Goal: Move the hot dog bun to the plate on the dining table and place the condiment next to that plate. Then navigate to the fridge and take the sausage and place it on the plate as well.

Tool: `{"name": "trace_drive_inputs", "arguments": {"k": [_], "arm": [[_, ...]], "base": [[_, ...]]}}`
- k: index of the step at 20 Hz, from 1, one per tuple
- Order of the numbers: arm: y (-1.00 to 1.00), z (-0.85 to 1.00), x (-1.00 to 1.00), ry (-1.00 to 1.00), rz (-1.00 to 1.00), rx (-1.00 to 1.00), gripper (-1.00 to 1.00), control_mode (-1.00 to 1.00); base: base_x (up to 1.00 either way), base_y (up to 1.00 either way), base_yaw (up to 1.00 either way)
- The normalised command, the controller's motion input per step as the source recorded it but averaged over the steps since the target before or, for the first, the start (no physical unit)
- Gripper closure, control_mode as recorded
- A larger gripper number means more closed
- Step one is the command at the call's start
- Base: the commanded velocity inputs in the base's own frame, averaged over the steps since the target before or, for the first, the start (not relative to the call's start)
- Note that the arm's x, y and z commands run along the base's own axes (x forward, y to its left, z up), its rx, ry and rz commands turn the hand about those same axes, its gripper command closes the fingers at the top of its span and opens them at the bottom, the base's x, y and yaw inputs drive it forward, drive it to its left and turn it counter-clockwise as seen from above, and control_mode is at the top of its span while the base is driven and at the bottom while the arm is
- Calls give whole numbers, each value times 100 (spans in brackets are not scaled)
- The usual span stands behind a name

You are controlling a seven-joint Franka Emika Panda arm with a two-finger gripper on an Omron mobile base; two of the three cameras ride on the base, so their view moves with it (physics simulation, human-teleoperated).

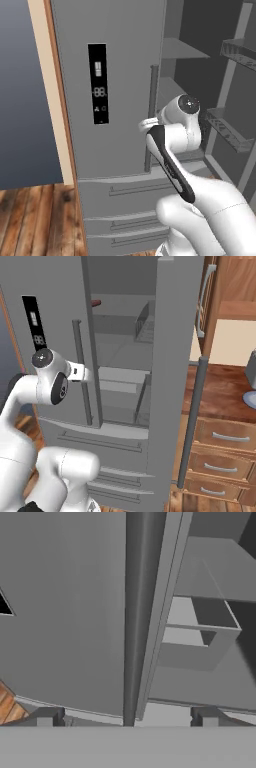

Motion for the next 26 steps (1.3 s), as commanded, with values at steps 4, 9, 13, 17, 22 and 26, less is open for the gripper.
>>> {"name": "trace_drive_inputs", "arguments": {"k": [4,9,13,17,22,26], "arm": [[0,-17,43,-5,0,3,-100,-100],[0,-11,37,-9,0,9,-100,-100],[0,-12,51,-9,0,11,-100,-100],[0,-14,58,-5,-4,4,-100,-100],[8,-7,68,0,-8,0,-100,-100],[34,-1,43,0,-8,-3,100,-100]], "base": [[0,0,0],[0,0,0],[0,0,0],[0,0,0],[0,0,0],[0,0,0]]}}
